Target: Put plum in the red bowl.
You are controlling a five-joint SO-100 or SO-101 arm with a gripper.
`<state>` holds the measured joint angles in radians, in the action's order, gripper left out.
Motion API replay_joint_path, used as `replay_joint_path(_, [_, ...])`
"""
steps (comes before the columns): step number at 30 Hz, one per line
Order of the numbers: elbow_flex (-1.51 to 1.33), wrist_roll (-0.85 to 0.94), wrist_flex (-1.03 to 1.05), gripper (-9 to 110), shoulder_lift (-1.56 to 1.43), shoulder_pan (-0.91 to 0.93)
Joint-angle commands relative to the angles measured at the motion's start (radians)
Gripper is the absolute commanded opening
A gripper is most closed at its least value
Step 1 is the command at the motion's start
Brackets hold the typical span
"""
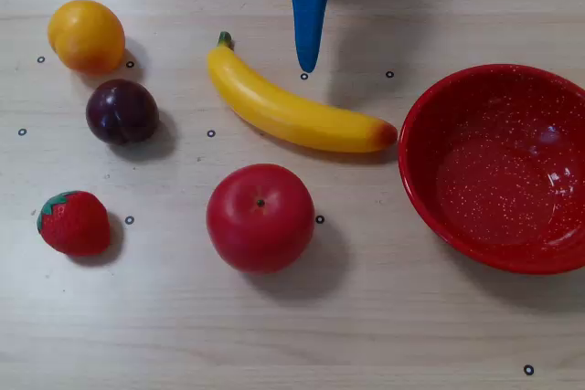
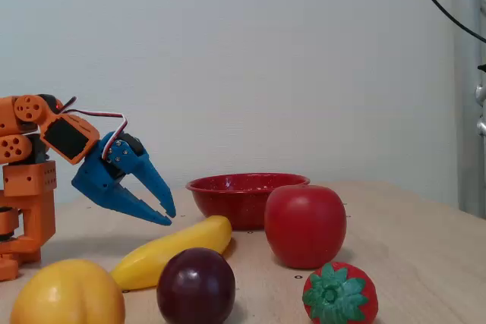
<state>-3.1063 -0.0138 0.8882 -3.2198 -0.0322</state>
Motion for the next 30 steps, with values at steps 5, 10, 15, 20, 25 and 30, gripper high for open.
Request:
replay_joint_path(5, [-0.012,0.018,-0.008,0,-0.009,-0.014])
replay_joint_path(10, [-0.012,0.018,-0.008,0,-0.009,-0.014])
replay_joint_path(15, [-0.012,0.018,-0.008,0,-0.009,-0.014])
replay_joint_path(20, [-0.012,-0.035,-0.008,0,-0.009,0.023])
replay_joint_path(25, [-0.012,-0.029,-0.009,0,-0.011,0.029])
replay_joint_path(30, [-0.012,-0.071,-0.009,0,-0.011,0.06])
